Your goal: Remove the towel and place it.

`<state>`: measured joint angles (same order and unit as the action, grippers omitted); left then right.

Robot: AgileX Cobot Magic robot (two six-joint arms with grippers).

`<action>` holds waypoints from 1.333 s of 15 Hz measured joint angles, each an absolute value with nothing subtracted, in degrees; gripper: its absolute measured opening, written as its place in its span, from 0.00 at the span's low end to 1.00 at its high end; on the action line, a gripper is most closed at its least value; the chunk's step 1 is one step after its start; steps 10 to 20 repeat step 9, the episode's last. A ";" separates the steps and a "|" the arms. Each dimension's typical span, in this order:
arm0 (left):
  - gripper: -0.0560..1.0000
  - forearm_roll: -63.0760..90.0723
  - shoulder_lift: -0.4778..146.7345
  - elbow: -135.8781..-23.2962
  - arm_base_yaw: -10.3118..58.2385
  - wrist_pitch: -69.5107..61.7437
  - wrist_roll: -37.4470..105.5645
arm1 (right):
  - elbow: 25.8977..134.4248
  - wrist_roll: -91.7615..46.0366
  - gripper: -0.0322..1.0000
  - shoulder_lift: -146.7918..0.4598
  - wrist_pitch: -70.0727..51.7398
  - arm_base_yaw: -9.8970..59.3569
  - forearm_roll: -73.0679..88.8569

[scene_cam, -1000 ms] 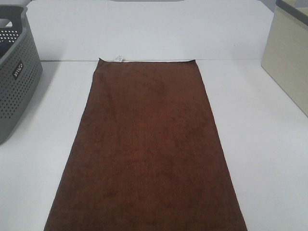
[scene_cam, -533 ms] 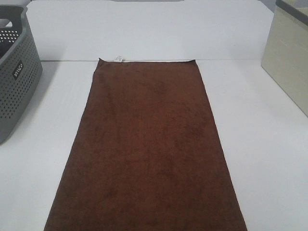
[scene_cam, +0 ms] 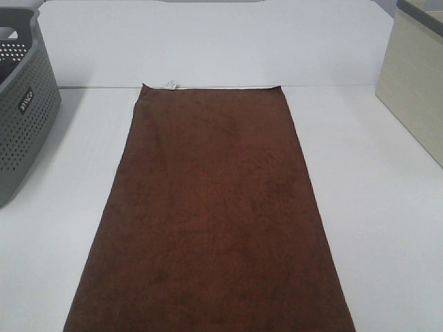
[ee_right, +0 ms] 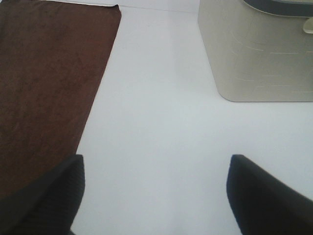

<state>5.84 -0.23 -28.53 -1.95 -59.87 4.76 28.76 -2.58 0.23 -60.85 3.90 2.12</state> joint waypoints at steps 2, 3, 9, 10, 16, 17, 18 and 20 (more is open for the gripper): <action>0.82 5.79 -0.23 -28.53 -1.95 -59.87 4.70 | 28.76 -2.58 0.78 0.23 -60.85 3.90 2.12; 0.82 5.79 -0.23 -28.53 -1.95 -59.87 4.70 | 28.76 -2.58 0.78 0.23 -60.85 3.90 2.12; 0.82 5.79 -0.23 -28.53 -1.95 -59.87 4.70 | 28.76 -2.58 0.78 0.23 -60.85 3.90 2.12; 0.82 5.79 -0.23 -28.53 -1.95 -59.87 4.70 | 28.76 -2.58 0.78 0.23 -60.85 3.90 2.12; 0.82 5.79 -0.23 -28.53 -1.95 -59.87 4.70 | 28.76 -2.58 0.78 0.23 -60.85 3.90 2.12; 0.82 5.79 -0.23 -28.53 -1.95 -59.87 4.70 | 28.76 -2.58 0.78 0.23 -60.85 3.90 2.12; 0.82 5.79 -0.23 -28.53 -1.95 -59.87 4.70 | 28.76 -2.58 0.78 0.23 -60.85 3.90 2.12; 0.82 5.79 -0.23 -28.53 -1.95 -59.87 4.70 | 28.76 -2.58 0.78 0.23 -60.85 3.90 2.12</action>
